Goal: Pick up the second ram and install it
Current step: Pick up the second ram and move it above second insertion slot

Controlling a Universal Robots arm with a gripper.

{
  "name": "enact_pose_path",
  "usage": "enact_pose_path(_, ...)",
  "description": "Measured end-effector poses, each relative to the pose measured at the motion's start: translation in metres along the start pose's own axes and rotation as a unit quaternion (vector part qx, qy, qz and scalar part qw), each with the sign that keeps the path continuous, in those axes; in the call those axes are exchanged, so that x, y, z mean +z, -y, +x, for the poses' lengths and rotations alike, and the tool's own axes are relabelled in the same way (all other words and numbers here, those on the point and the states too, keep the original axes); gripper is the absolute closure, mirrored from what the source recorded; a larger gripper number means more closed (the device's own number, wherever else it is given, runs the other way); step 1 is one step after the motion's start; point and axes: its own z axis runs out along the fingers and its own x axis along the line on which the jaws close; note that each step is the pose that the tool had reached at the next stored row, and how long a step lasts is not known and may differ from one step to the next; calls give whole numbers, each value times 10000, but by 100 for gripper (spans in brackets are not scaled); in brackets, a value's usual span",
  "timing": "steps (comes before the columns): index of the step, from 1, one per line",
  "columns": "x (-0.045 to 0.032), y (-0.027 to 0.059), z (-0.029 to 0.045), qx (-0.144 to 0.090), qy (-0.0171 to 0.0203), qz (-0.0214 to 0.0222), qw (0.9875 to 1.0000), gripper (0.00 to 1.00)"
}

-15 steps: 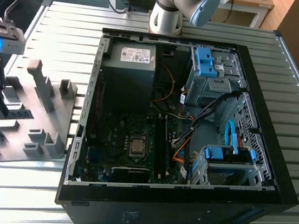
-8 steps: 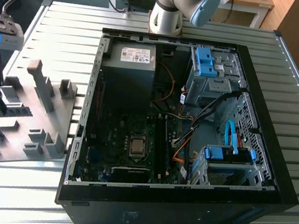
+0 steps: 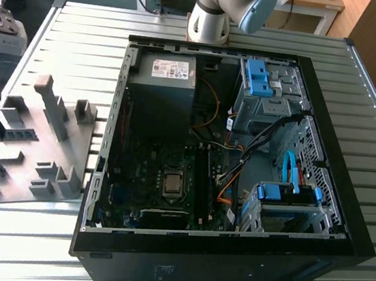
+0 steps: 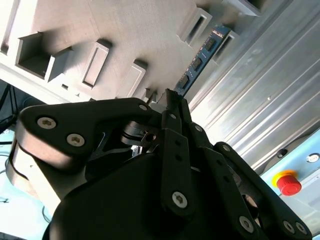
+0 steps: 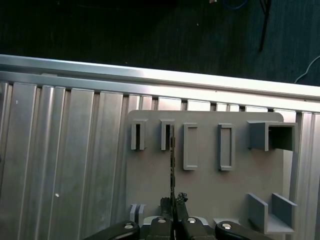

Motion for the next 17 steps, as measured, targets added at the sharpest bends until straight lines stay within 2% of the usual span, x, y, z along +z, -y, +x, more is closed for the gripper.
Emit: enact_pose_path(17,-226,-2,-3,0,1,1,10000,86)
